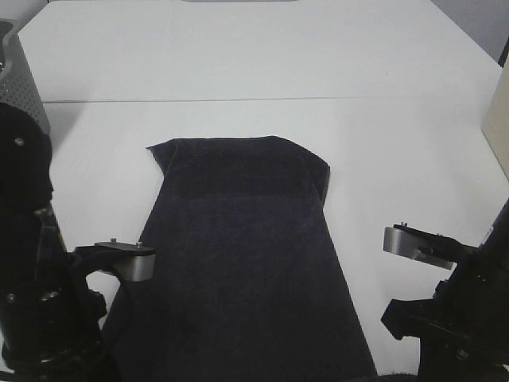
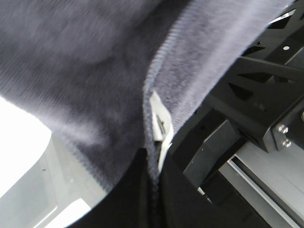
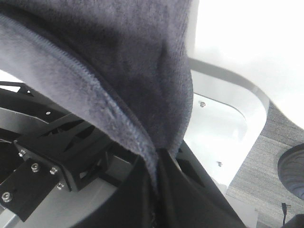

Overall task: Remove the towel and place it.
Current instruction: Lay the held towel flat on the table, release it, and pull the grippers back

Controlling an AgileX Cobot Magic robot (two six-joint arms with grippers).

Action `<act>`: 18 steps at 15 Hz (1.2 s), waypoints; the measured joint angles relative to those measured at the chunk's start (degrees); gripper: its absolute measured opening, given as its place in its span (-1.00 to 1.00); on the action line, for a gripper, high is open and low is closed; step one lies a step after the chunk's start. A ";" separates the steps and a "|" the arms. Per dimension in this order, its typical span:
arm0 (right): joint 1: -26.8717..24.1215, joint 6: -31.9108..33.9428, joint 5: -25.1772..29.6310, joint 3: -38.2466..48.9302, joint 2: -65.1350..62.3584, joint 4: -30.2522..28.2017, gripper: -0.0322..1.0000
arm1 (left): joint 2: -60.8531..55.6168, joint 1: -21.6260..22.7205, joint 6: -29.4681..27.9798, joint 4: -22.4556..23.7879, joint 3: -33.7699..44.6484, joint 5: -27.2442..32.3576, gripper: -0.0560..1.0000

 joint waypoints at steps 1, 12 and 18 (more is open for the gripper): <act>0.00 0.00 -0.17 0.00 0.00 0.00 -0.88 | 1.20 -1.66 -0.92 0.00 -1.09 0.00 -0.85; 0.00 -1.55 1.26 0.00 0.00 3.15 0.37 | 1.83 -9.11 -6.02 -3.38 -7.96 3.32 0.80; 0.00 -1.95 2.81 -3.90 0.06 3.04 0.40 | 1.32 -6.53 -6.02 -1.32 -17.88 7.05 0.83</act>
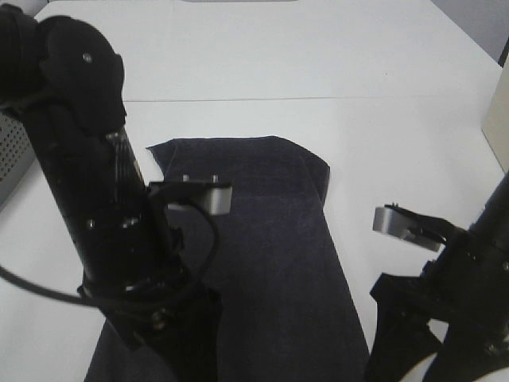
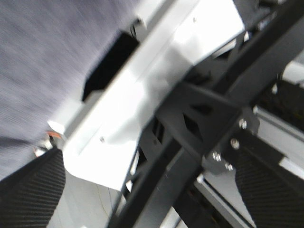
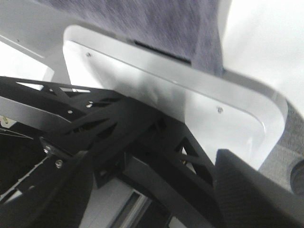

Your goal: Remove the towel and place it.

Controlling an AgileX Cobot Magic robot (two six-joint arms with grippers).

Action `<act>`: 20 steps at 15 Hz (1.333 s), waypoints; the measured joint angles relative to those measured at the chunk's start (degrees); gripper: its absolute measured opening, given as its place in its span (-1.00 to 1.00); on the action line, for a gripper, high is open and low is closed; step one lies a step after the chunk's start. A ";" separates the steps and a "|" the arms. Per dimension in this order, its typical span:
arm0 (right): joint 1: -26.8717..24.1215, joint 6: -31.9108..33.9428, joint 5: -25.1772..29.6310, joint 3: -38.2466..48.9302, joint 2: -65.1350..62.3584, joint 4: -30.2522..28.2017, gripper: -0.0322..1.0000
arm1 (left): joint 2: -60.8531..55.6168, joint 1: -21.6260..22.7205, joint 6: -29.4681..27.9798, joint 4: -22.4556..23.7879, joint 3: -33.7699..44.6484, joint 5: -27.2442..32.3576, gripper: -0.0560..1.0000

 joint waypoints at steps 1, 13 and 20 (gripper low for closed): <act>0.00 0.00 0.40 -3.84 0.06 -0.63 0.40 | 0.00 2.18 0.00 1.15 -2.69 0.06 0.83; -17.42 -7.05 10.66 -60.22 25.44 5.33 0.40 | 16.96 32.95 1.43 3.44 -35.70 0.69 0.83; -19.60 -6.53 10.66 -79.30 48.19 6.59 0.40 | 37.64 38.67 5.39 -3.72 -52.20 0.69 0.84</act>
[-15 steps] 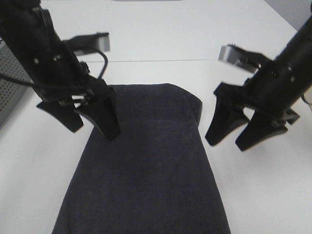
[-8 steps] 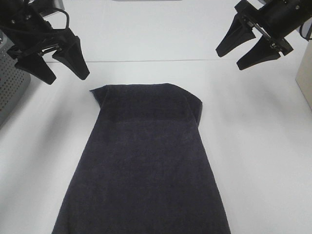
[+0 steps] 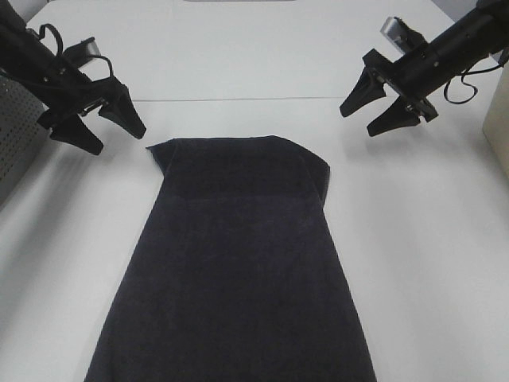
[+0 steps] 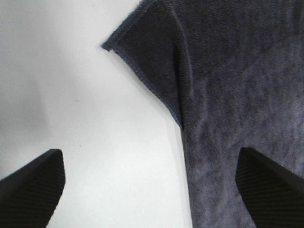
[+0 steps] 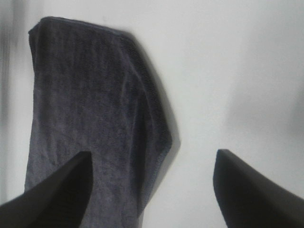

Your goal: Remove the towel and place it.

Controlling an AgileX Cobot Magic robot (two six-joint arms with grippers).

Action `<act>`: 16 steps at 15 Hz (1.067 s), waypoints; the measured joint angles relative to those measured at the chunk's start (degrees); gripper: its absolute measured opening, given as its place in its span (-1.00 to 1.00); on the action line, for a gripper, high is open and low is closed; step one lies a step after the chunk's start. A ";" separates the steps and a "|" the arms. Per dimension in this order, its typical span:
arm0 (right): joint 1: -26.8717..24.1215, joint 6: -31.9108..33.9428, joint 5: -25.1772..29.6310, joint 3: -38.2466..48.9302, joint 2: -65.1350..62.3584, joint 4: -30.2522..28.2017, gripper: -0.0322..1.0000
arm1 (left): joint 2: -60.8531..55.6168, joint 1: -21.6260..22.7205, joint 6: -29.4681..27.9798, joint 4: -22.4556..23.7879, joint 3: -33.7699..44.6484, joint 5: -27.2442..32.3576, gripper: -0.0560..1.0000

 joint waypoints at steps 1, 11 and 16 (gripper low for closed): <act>0.00 0.00 0.06 -0.11 1.38 0.11 0.40 | 1.95 0.00 0.00 -0.11 -1.49 0.00 0.84; 0.52 -0.52 0.57 -0.63 7.79 2.46 0.40 | 6.13 -0.23 0.11 -3.50 -3.21 -9.80 0.84; 4.58 -0.52 0.86 -0.80 8.08 2.92 0.40 | 7.22 -2.41 0.46 -5.56 -4.01 -9.63 0.83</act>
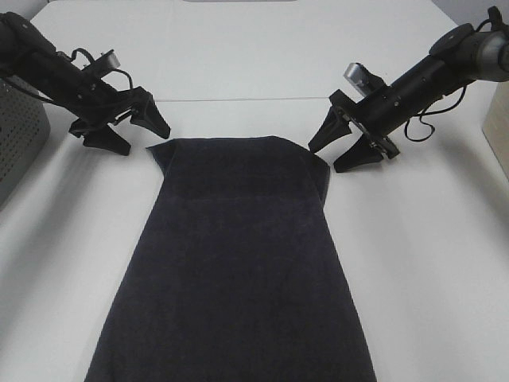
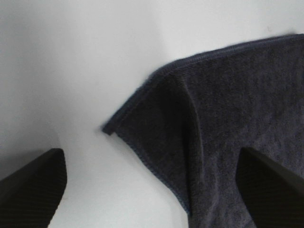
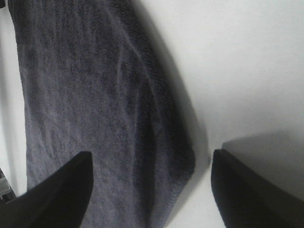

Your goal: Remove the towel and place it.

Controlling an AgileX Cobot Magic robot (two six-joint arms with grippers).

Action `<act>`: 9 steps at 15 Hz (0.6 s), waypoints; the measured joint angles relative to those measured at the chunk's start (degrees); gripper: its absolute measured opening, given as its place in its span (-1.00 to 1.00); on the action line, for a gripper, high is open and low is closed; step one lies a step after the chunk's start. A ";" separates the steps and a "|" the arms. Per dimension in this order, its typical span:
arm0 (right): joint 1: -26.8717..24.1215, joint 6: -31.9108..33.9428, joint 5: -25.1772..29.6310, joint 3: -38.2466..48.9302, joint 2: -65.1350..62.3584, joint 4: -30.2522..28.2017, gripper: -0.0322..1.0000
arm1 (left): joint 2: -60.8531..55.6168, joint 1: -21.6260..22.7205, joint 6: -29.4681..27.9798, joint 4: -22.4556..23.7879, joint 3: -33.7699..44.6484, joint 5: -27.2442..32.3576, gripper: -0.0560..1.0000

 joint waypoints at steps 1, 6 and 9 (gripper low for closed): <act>1.03 0.00 -0.34 0.00 0.00 -0.34 0.40 | 0.23 -0.97 0.00 -0.23 -0.06 -0.11 0.83; 5.04 1.15 -5.10 -0.46 -0.17 -3.61 0.29 | 1.43 -6.70 -2.23 -2.23 -0.63 -3.32 0.76; 5.44 3.67 -8.19 -0.46 -0.23 -5.96 -0.08 | 1.89 -7.33 -4.13 -2.35 -0.74 -4.53 0.41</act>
